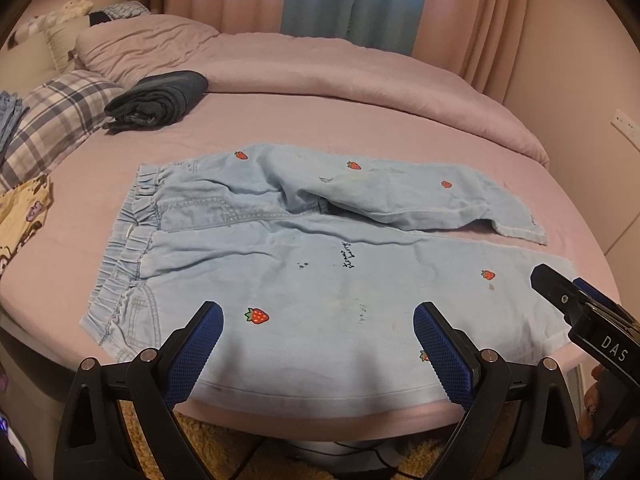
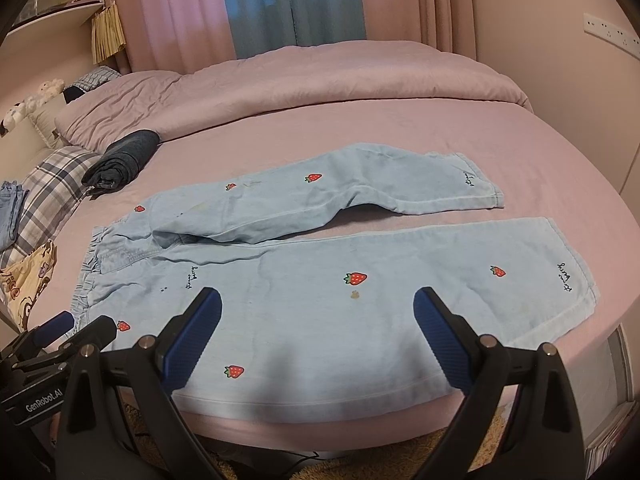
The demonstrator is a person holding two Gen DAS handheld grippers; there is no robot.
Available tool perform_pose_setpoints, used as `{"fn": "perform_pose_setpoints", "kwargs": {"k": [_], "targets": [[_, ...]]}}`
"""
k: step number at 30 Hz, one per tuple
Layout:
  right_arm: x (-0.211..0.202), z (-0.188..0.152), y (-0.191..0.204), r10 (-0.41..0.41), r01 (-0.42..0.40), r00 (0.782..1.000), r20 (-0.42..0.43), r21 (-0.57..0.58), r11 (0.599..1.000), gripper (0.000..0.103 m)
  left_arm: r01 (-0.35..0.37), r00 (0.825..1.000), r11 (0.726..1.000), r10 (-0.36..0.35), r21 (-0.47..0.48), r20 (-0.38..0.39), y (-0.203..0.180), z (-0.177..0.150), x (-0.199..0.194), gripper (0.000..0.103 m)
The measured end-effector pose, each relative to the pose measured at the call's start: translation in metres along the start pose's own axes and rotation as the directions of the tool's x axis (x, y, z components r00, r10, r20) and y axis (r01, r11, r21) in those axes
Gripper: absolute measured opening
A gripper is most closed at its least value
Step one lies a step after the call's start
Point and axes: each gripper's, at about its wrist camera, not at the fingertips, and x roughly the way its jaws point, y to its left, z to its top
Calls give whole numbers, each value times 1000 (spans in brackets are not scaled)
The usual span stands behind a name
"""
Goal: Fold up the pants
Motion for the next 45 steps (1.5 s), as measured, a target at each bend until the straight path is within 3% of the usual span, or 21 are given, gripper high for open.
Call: {"fn": "perform_pose_setpoints", "kwargs": {"k": [9,17,37,41,45], "targets": [[-2,1,-4,58,-61,997,42,80,995,97,3,1000,1000,-3,9,-3,-2,1,1,97],[0,0,-7,9,-10,1000,28,37,999,97,-3,1000,1000,3,17,-14,-5,-1,4,93],[7,-1,-16,-23,23,1000,-11,45,999,95,3,999,1000,-2,17,-43,0,-1,17,93],[8,-3,-36,-28,29,999,-16,59,998,91,-27,999,1000,27,5,-47,16,4,22,93],[8,-2,-95,-144,147,989,-27,147,978,91,-56,997,995,51,-77,-62,56,14,32,93]]}}
